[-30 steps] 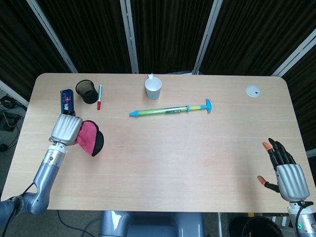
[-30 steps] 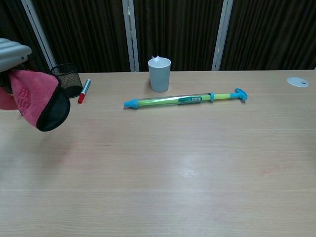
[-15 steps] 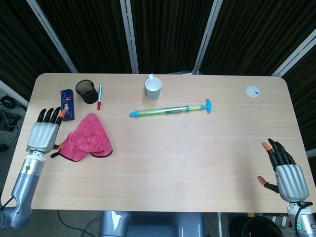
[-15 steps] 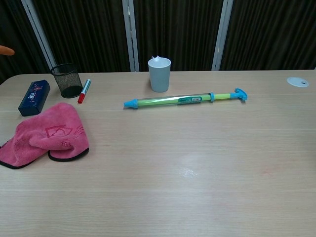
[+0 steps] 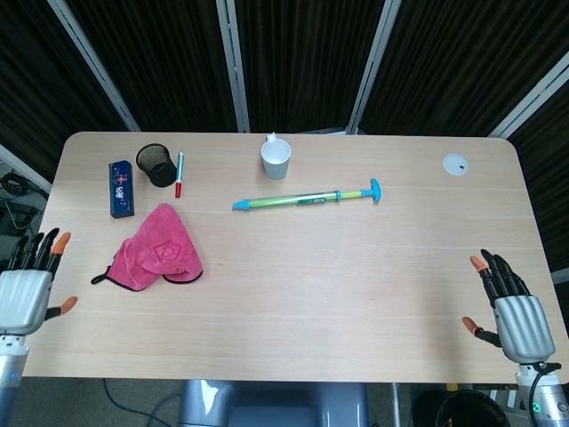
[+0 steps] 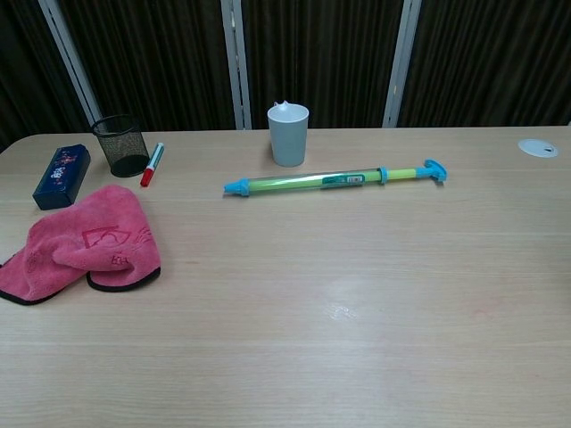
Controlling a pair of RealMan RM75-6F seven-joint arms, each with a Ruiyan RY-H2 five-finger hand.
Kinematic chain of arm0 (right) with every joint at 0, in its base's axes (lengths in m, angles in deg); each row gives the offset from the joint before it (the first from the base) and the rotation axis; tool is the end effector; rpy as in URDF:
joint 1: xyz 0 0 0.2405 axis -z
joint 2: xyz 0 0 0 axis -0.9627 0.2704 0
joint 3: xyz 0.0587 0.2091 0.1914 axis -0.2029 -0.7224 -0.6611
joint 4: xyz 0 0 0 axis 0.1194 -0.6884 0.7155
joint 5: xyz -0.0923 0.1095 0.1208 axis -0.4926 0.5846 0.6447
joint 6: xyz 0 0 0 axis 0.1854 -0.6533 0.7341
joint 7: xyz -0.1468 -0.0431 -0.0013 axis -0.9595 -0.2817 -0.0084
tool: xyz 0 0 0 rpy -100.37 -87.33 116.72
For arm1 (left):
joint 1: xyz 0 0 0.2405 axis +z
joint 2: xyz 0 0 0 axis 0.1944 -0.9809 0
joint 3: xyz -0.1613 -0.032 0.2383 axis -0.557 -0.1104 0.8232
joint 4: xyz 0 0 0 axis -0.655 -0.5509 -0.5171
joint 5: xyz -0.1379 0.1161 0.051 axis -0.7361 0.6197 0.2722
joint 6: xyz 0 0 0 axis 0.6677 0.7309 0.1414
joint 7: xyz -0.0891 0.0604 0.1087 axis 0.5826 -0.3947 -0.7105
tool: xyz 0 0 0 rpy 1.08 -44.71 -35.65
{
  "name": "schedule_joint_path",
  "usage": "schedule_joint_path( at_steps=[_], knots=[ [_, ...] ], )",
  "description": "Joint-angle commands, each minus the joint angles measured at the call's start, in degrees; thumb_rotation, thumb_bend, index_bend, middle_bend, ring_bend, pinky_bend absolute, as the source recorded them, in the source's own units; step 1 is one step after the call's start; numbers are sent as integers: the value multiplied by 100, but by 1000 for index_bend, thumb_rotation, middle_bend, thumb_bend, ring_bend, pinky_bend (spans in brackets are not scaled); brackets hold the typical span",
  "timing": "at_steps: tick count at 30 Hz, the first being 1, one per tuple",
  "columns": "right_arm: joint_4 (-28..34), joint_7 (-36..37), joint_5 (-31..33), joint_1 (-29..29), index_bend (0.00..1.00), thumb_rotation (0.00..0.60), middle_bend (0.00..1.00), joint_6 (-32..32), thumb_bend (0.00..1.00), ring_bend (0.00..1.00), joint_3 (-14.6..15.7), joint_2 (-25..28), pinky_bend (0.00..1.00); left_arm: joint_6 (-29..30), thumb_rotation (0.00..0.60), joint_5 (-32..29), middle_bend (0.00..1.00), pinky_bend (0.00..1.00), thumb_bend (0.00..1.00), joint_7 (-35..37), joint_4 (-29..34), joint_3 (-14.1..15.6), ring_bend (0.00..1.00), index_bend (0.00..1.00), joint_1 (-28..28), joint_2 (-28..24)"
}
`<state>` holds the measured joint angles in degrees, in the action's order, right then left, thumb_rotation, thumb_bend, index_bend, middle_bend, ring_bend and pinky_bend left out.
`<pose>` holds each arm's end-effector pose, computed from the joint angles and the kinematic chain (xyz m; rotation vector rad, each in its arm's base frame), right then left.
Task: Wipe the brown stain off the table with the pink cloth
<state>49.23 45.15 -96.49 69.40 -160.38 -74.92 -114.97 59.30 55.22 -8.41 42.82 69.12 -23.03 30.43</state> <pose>-0.3173 -0.1887 0.1830 1.4443 -0.8434 1.0063 -0.3119 0.2065 0.1812 -1.4539 -0.7460 -0.7309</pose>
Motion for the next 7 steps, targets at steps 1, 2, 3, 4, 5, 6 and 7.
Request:
schedule_joint_path(
  at_steps=[1,2,3,4,5,6,7],
  knots=[
    [0,-27,-15,-16,57,600,0,18,96,0,3,-21,210,406,600,428,0,0,0,300,-239,241,0,9,379,1],
    [-3,-42,-20,-22,57,600,0,28,98,0,6,-27,210,464,600,490,0,0,0,350,-306,264,0,3,444,45],
    [-2,-61,-19,-28,56,600,0,46,97,0,12,-33,210,484,600,524,0,0,0,404,-365,293,0,1,517,100],
    [5,-62,-15,-32,56,600,0,56,97,0,12,-36,210,480,600,545,0,0,0,406,-398,302,0,0,550,129],
    [10,-61,-16,-36,56,600,0,60,97,0,12,-38,209,474,600,572,0,0,0,387,-425,303,0,0,570,152],
    [8,-63,-18,-41,56,600,0,68,97,0,13,-43,210,486,600,625,0,0,0,356,-457,290,0,0,589,183],
    [8,-56,-16,-46,56,600,0,81,97,0,17,-47,210,501,600,676,0,0,0,345,-484,279,0,0,601,204]
  ],
)
